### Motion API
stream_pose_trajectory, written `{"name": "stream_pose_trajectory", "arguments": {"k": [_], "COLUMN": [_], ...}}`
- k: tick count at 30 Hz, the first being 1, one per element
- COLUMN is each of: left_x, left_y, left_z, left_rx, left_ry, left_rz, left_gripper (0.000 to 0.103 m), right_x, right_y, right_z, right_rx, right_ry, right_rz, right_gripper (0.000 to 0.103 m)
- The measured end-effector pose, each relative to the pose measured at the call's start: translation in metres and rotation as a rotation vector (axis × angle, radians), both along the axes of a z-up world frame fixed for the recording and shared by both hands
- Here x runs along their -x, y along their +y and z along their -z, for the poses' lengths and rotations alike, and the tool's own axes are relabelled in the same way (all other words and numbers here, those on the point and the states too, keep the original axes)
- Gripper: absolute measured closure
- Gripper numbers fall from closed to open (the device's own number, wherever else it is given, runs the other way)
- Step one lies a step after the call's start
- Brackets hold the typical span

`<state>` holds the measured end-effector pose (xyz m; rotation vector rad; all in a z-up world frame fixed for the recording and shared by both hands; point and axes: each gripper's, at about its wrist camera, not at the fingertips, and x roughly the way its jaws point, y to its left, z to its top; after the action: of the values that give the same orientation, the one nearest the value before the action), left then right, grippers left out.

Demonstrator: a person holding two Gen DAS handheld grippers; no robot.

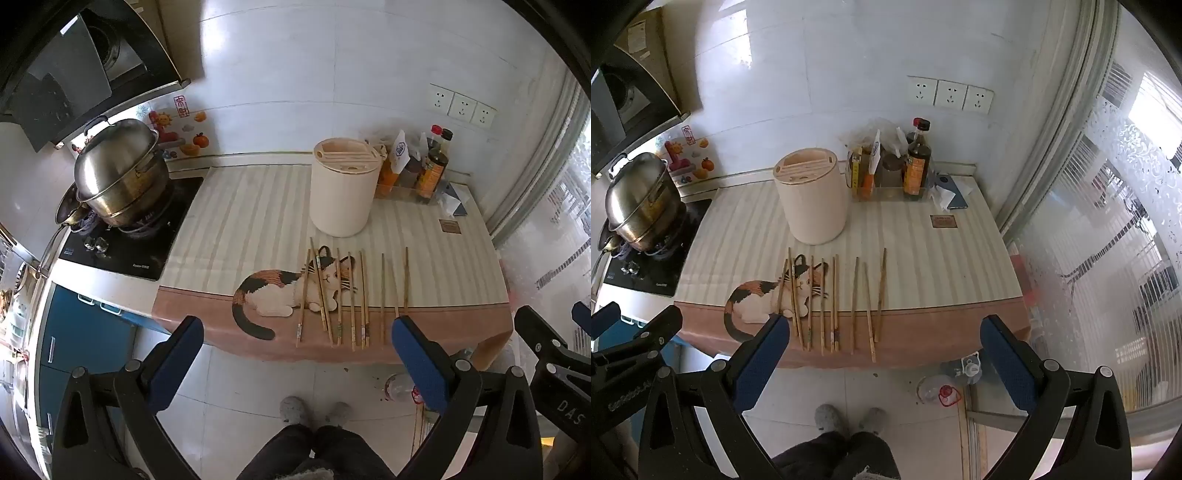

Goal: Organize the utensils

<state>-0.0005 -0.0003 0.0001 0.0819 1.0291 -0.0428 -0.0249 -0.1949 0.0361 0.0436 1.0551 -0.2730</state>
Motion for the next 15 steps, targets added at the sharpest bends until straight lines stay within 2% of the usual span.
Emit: {"name": "stream_pose_trajectory", "arguments": {"k": [15], "left_x": [0.0014], "left_y": [0.0026], "left_z": [-0.0024], "left_rx": [0.004], "left_ry": [0.0], "left_rz": [0.009], "left_gripper": [0.0], "right_x": [-0.0012], "right_y": [-0.002], "right_z": [-0.0022], "right_rx": [-0.008], "right_ry": [0.004], "right_rz": [0.002], "right_gripper": [0.0]}}
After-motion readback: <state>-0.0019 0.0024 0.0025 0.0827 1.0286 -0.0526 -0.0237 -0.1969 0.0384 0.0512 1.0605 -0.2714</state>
